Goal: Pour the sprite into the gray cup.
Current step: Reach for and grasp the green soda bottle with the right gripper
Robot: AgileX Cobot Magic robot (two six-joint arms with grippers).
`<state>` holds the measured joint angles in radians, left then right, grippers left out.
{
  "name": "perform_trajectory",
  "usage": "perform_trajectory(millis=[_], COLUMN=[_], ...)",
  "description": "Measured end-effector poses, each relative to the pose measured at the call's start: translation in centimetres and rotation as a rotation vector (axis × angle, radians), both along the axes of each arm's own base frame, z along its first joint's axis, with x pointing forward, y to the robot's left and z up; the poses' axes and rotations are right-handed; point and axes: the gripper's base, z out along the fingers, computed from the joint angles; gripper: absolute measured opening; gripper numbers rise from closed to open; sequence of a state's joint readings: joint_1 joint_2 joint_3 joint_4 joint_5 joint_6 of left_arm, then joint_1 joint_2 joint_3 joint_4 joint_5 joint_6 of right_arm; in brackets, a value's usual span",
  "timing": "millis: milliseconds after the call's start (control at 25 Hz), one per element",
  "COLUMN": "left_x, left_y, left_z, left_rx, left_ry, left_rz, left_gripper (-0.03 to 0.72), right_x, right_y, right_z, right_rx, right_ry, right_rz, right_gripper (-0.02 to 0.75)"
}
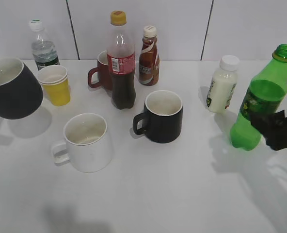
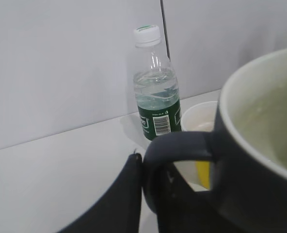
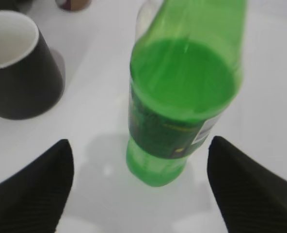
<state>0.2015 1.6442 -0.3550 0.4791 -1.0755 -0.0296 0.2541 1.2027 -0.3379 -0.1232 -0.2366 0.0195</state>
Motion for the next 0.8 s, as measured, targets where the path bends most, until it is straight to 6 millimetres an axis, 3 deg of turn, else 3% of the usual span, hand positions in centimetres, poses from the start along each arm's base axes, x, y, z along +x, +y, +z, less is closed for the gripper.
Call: perform_trajectory(millis=[480, 720, 800], left_x=[0.0, 0.0, 0.0], left_y=[0.0, -0.5, -1.1], left_z=[0.0, 0.2, 0.2], left_rx=[0.0, 0.001, 0.0], left_ry=[-0.003, -0.018, -0.02], left_rz=[-0.004, -0.03, -0.052], left_gripper=[0.047, 0.047, 0.047], right_x=[4.2, 5.6, 5.8], right_y=[0.4, 0.3, 0.3], right_z=[-4.6, -7.7, -8.1], right_rx=[0.143, 0.14, 0.144], right_ry=[-0.076, -0.179, -0.221], right_rz=[-0.151, -0.186, -0.184], right_gripper=[0.663, 0.631, 0.573])
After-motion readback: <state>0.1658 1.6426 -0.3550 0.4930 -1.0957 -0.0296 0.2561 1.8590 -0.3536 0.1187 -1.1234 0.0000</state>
